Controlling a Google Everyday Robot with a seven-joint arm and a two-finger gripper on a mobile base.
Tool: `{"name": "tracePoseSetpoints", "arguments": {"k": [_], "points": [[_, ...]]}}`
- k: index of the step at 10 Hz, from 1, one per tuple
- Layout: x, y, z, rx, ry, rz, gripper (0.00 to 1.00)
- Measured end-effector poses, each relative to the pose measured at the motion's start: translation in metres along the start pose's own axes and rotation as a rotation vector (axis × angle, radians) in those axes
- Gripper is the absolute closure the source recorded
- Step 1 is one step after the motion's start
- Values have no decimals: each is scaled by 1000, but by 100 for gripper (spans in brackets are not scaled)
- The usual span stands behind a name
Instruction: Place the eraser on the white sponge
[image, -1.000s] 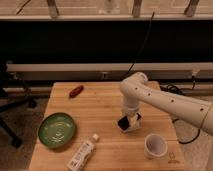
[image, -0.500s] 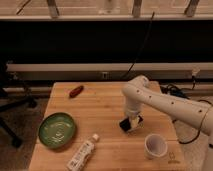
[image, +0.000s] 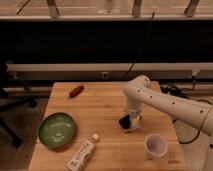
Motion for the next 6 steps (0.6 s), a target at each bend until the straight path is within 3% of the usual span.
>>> {"name": "tracePoseSetpoints", "arguments": {"k": [6], "points": [[17,-14,-39,7,75,-15,20]]}}
